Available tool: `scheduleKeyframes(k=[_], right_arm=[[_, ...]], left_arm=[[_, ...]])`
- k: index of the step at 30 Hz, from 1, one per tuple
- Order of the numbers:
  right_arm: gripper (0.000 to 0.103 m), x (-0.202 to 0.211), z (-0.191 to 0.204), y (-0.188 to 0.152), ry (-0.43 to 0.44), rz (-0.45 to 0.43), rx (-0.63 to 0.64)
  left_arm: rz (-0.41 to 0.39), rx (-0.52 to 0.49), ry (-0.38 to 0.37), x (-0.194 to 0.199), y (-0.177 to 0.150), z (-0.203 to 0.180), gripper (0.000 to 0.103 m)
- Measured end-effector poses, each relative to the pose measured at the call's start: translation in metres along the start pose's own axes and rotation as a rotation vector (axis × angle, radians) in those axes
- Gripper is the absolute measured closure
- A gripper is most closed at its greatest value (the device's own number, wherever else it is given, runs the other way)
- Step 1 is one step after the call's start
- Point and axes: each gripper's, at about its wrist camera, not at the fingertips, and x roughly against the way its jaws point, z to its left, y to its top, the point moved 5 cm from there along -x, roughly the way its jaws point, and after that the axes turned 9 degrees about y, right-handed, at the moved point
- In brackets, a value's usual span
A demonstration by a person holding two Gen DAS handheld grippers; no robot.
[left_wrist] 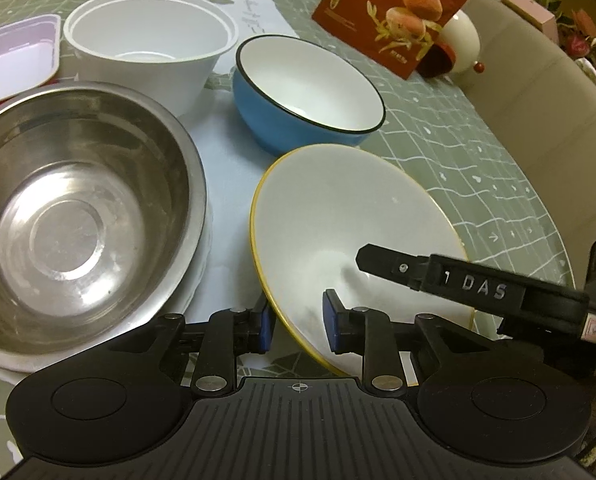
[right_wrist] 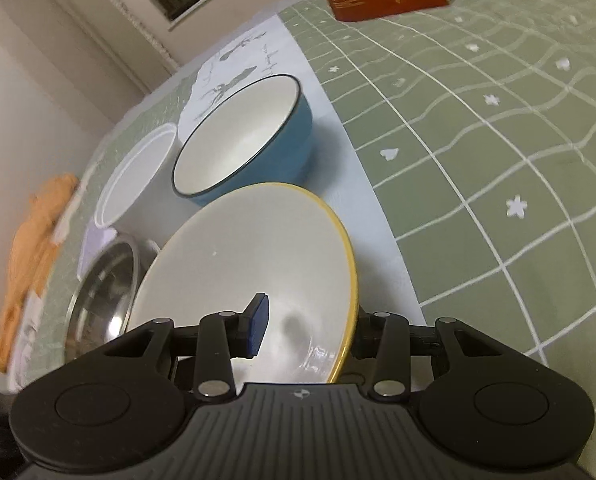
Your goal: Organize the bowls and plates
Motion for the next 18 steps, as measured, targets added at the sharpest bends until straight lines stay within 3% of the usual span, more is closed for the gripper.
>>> scheduleKeyframes(k=[11,18], right_arm=[[0.062,-0.007,0.01,0.011,-0.055,-0.008,0.086],[0.062,-0.007,0.008,0.009,-0.063,-0.007,0.069]], left_arm=[[0.005,0.014,-0.008,-0.007,0.012,0.003,0.075],[0.024,0.016,-0.039,-0.007,0.009,0.007,0.076]])
